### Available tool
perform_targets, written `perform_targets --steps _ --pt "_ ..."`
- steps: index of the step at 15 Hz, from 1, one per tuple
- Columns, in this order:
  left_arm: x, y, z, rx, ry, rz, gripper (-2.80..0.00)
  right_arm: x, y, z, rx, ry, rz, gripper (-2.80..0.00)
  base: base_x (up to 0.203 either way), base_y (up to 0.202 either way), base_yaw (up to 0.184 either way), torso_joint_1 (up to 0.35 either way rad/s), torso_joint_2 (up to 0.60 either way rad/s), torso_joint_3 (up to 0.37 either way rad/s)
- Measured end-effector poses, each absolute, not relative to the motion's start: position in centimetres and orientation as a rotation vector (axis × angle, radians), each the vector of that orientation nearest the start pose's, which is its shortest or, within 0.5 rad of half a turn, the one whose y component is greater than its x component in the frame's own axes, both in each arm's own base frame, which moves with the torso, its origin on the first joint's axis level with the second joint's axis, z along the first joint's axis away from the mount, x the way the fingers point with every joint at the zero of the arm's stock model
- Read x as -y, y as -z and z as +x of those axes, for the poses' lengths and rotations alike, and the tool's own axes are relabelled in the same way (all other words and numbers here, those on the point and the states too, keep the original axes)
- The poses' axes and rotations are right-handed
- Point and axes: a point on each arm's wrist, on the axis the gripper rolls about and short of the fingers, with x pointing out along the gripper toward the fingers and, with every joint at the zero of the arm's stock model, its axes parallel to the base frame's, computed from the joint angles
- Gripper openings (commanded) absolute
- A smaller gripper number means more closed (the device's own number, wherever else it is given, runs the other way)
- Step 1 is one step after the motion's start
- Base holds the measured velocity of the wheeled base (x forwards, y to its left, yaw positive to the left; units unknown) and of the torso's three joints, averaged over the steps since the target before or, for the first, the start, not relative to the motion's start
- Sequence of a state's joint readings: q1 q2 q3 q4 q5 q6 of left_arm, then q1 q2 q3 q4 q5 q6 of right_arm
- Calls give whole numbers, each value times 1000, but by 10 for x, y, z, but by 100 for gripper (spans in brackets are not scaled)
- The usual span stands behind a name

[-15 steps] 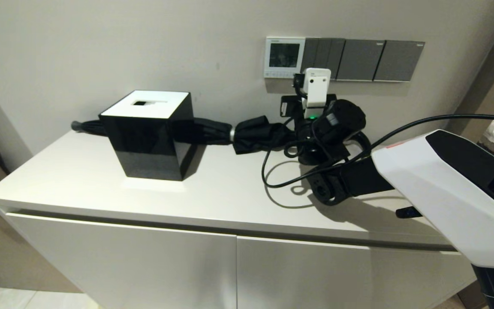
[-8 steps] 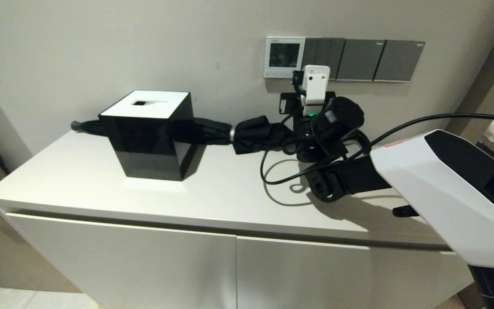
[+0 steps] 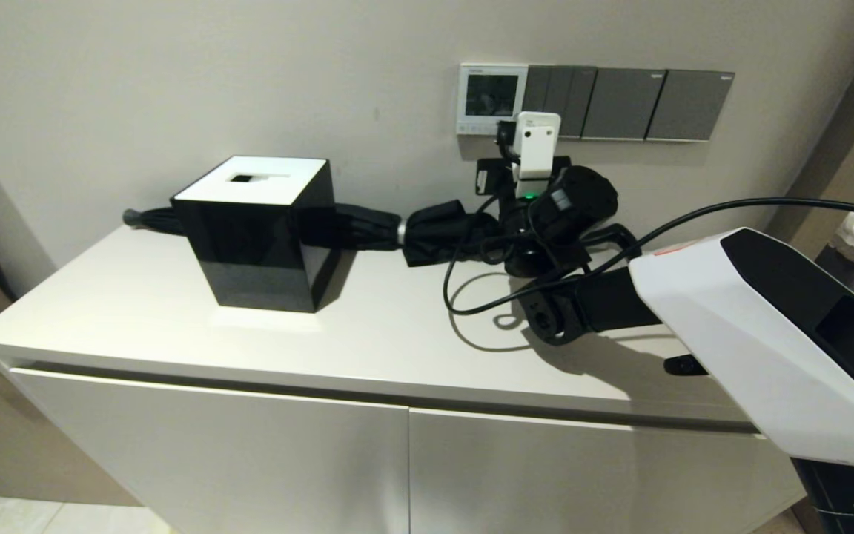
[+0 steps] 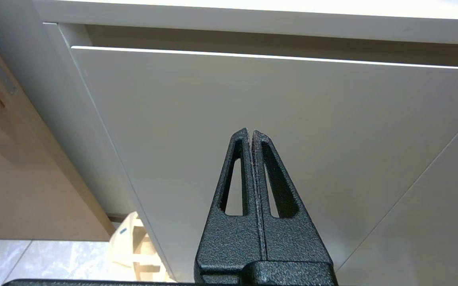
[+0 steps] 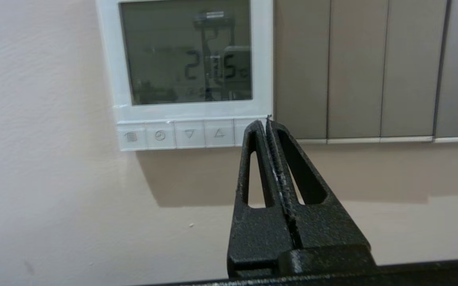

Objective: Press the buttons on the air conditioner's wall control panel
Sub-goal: Turn off the central air conditioner

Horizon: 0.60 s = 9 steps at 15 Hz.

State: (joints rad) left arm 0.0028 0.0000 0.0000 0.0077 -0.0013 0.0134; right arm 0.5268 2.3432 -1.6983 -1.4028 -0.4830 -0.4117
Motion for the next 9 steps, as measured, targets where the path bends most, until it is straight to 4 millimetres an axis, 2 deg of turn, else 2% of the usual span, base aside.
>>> perform_targets --steps 9 --pt "0 -75 -23 -8 -1 13 -280 -226 -237 412 664 88 -31 -280 0 0 0 0 0 0"
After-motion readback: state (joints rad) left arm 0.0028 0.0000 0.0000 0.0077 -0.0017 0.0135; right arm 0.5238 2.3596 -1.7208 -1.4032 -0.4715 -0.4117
